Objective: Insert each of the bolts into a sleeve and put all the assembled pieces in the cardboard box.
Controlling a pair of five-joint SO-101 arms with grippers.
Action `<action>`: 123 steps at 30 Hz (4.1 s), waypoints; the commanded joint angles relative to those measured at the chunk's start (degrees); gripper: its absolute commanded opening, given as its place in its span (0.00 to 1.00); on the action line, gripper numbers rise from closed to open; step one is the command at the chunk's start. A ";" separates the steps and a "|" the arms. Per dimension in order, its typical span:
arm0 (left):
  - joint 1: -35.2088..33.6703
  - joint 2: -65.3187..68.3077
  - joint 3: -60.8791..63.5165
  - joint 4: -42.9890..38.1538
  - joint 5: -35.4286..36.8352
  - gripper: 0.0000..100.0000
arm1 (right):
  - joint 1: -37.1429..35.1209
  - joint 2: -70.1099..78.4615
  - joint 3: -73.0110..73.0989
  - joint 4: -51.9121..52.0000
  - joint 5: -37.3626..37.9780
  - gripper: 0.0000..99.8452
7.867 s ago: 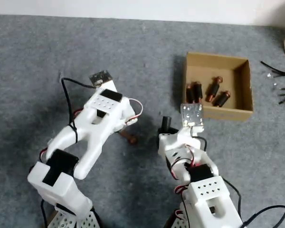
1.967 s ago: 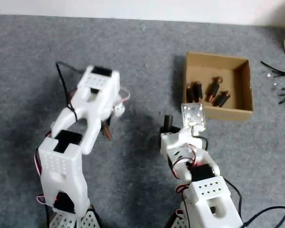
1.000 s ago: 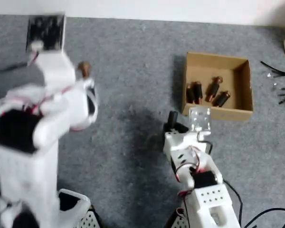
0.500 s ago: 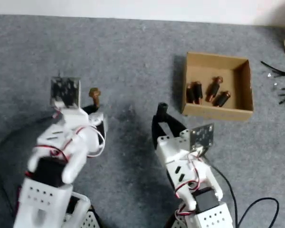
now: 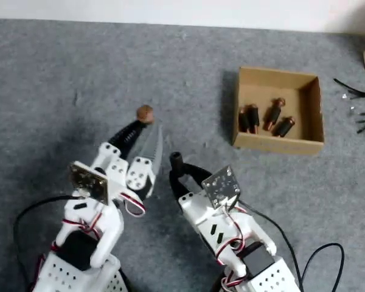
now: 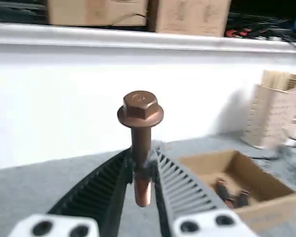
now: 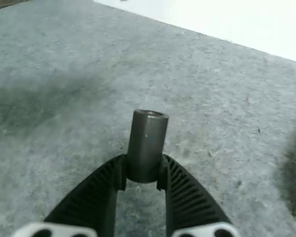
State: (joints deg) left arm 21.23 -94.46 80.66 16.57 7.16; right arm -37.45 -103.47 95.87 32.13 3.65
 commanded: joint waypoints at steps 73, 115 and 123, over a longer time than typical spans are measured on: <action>-8.75 79.25 -31.60 18.29 19.78 0.00 | 16.57 -1.45 7.52 -2.77 5.10 0.00; -9.45 34.51 -7.60 -5.01 21.63 0.00 | 12.62 -0.92 7.52 -2.59 5.19 0.00; -4.18 22.99 -3.21 -5.27 21.54 0.00 | 10.15 -1.10 7.52 -1.27 5.19 0.00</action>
State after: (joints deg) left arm 13.85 -65.10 76.62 13.05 29.14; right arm -26.37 -103.47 95.87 31.43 9.36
